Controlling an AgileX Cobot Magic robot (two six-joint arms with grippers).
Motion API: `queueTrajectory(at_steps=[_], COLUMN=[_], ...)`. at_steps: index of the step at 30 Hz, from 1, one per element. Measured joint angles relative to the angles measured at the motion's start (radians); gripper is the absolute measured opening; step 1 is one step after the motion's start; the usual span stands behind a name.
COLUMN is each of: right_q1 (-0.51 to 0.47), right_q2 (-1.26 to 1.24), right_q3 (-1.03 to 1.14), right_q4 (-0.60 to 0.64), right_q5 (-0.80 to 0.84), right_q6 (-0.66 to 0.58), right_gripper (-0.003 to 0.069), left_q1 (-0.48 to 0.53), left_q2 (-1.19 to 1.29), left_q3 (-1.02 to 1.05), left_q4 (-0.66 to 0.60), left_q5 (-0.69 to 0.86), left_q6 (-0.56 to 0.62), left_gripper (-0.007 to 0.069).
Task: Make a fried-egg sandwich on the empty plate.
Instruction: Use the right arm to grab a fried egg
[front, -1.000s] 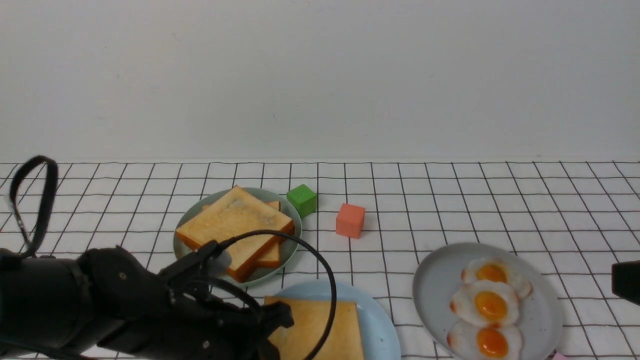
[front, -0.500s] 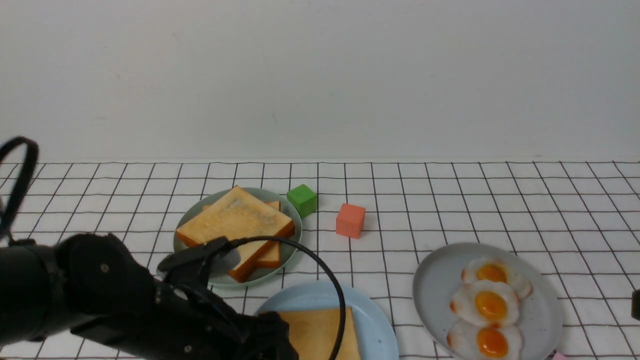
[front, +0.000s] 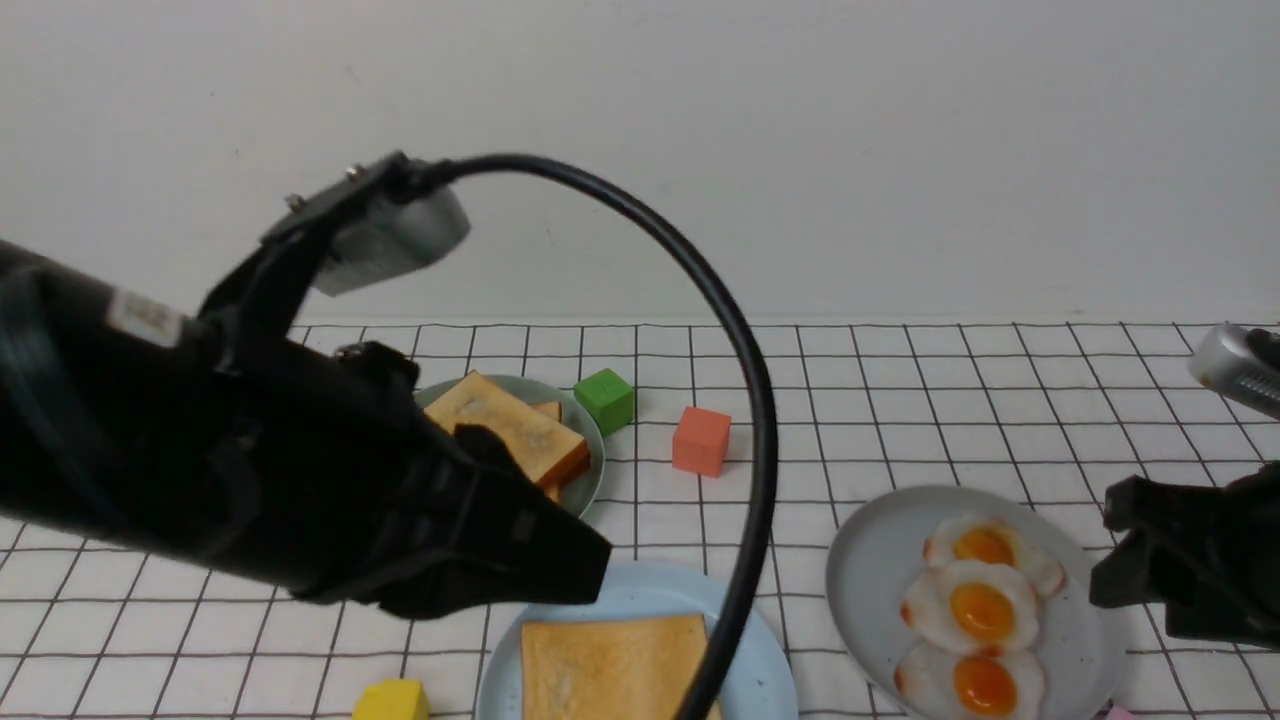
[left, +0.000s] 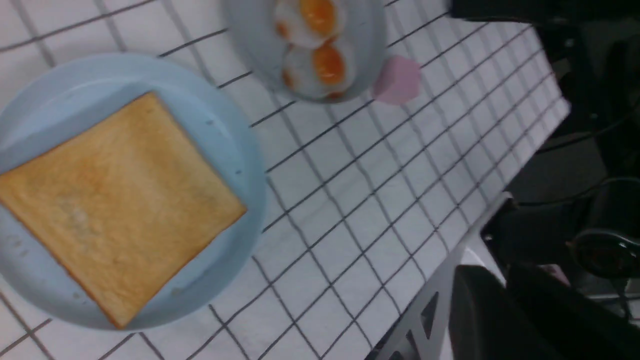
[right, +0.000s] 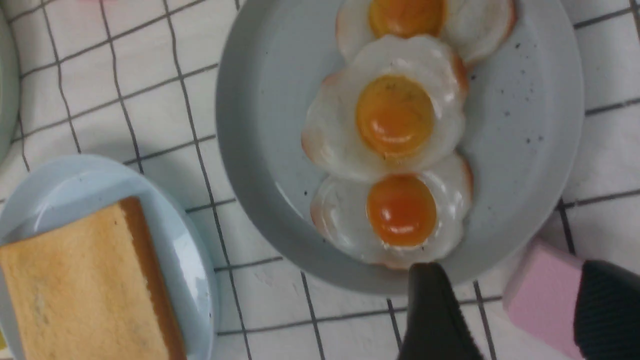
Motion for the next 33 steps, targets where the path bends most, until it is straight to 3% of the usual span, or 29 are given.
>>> queueTrajectory(at_steps=[1, 2, 4, 8, 14, 25, 29, 33], right_q1=[-0.041, -0.053, -0.125, -0.195, -0.213, -0.213, -0.213, -0.213], right_q2=[0.049, 0.062, 0.152, 0.275, 0.385, 0.488, 0.503, 0.503], right_q3=[0.000, 0.000, 0.000, -0.005, -0.005, -0.007, -0.006, -0.006], right_q4=[0.111, 0.126, 0.342, 0.578, 0.696, 0.721, 0.754, 0.780], right_q5=[-0.021, -0.025, -0.036, -0.040, -0.053, -0.073, -0.082, -0.083], right_q6=[-0.102, -0.149, -0.363, -0.616, -0.704, -0.742, -0.756, -0.789], right_gripper=[0.0385, 0.0384, 0.0366, 0.0351, 0.0350, 0.0349, 0.0318, 0.0237], left_q1=[0.000, 0.000, 0.000, 0.000, 0.000, 0.000, 0.000, 0.000], left_q2=[-0.040, -0.049, -0.097, -0.133, -0.138, -0.138, -0.138, -0.138], left_q3=[0.000, 0.000, 0.000, 0.002, 0.043, 0.060, 0.060, 0.060], left_q4=[0.007, 0.012, 0.087, 0.198, 0.173, 0.149, 0.146, 0.146], left_q5=[0.009, 0.010, 0.018, 0.024, -0.020, -0.076, -0.077, -0.078], left_q6=[0.012, 0.014, 0.017, 0.018, 0.043, 0.048, 0.048, 0.048], left_gripper=[-0.0013, -0.0013, -0.0013, -0.0013, -0.0013, -0.0013, -0.0013, -0.0013])
